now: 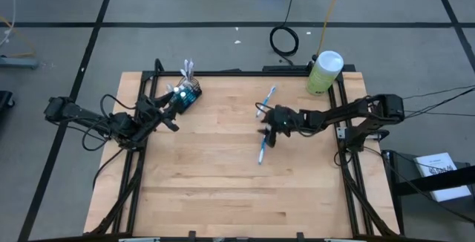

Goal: Pick & Place toothbrushing station
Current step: Put the blue toothbrush into the left compartment of the wire organizer

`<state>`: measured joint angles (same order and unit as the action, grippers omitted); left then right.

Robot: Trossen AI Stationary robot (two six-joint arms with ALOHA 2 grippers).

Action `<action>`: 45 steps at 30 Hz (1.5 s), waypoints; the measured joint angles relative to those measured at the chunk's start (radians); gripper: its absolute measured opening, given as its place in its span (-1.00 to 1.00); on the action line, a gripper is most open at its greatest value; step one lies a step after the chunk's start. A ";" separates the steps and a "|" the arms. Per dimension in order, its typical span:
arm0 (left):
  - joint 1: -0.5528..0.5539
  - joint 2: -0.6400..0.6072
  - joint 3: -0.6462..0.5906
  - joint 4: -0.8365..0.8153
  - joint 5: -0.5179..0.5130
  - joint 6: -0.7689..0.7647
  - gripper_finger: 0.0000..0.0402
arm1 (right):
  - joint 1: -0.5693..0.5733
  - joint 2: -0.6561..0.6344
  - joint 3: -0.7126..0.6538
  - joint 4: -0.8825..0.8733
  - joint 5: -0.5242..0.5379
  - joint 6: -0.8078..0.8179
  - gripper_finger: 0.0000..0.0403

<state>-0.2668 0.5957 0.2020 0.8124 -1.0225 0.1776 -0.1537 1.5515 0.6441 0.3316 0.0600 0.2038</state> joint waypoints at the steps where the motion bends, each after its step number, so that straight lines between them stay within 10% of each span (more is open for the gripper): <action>1: 0.000 0.000 0.000 0.000 0.000 0.000 -0.07 | 0.010 -0.004 0.000 0.014 -0.050 0.036 0.03; 22: 0.000 0.000 0.000 0.000 0.000 -0.006 -0.07 | 0.306 0.126 0.181 -0.353 -0.165 0.247 0.02; 32: 0.000 0.000 0.000 0.000 0.001 -0.007 -0.07 | 0.350 -0.012 0.176 -0.700 -0.165 0.404 -0.03; 45: 0.000 0.000 0.000 -0.002 0.000 -0.004 -0.07 | 0.359 -0.116 0.180 -0.910 0.154 0.269 -0.03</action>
<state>-0.2668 0.5957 0.2020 0.8104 -1.0222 0.1738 0.2050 1.4356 0.8246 -0.5783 0.2144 0.4727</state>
